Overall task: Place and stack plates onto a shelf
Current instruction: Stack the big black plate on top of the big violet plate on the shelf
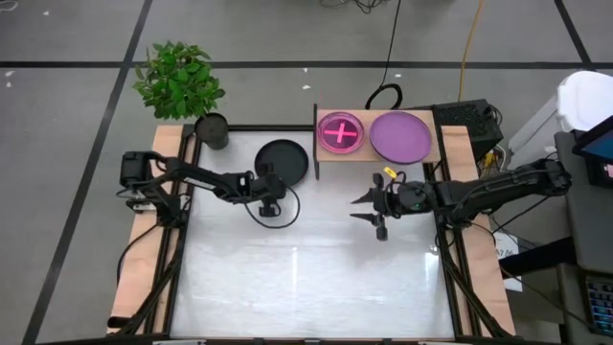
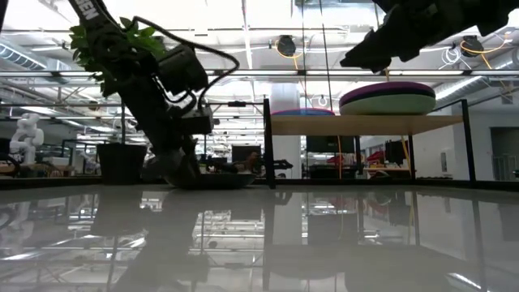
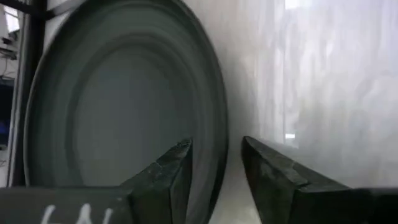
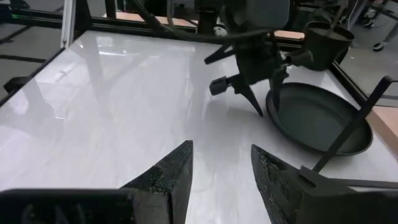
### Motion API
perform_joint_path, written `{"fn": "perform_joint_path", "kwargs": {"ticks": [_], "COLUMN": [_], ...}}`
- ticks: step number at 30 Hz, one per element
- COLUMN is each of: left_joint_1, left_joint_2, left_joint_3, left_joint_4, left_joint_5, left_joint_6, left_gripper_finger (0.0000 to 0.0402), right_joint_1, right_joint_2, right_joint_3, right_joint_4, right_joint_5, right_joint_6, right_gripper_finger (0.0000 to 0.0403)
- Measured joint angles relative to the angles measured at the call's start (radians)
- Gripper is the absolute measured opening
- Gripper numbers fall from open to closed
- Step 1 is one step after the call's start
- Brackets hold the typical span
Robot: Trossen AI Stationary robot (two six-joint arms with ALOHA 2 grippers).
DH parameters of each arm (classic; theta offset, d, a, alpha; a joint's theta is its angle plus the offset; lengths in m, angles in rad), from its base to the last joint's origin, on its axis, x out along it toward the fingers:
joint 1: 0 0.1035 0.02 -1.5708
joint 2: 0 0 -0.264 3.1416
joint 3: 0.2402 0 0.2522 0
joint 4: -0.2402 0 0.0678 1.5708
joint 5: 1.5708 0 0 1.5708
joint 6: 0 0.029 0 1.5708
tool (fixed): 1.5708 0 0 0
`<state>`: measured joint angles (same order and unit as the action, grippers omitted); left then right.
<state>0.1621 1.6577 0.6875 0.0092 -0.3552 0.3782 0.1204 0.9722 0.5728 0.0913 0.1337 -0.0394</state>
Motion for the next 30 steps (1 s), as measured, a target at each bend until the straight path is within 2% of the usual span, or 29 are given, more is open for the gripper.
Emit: {"fn": "perform_joint_path", "kwargs": {"ticks": [6, 12, 16, 23, 30], "left_joint_1": [-0.005, -0.026, -0.060, -0.186, -0.321], "left_joint_2": [0.041, 0.026, -0.038, -0.242, -0.376], "left_joint_3": [0.021, 0.019, 0.018, 0.019, 0.022], "left_joint_4": [0.012, -0.038, -0.110, -0.314, -0.351], "left_joint_5": [-0.003, -0.106, -0.106, -0.063, 0.120], "left_joint_6": [0.038, 0.039, 0.019, -0.003, 0.035], "left_gripper_finger": [0.0094, 0.0016, 0.0013, 0.0013, 0.0013], "right_joint_1": [0.006, 0.006, 0.006, 0.025, 0.046], "right_joint_2": [0.000, 0.003, 0.003, 0.025, 0.147], "right_joint_3": [0.000, 0.000, 0.000, 0.000, 0.081], "right_joint_4": [-0.006, -0.017, -0.023, -0.010, 0.006], "right_joint_5": [0.001, 0.001, 0.000, -0.003, -0.027], "right_joint_6": [0.002, 0.027, 0.059, 0.053, 0.027], "right_gripper_finger": [0.0144, 0.0144, 0.0144, 0.0144, 0.0144]}}
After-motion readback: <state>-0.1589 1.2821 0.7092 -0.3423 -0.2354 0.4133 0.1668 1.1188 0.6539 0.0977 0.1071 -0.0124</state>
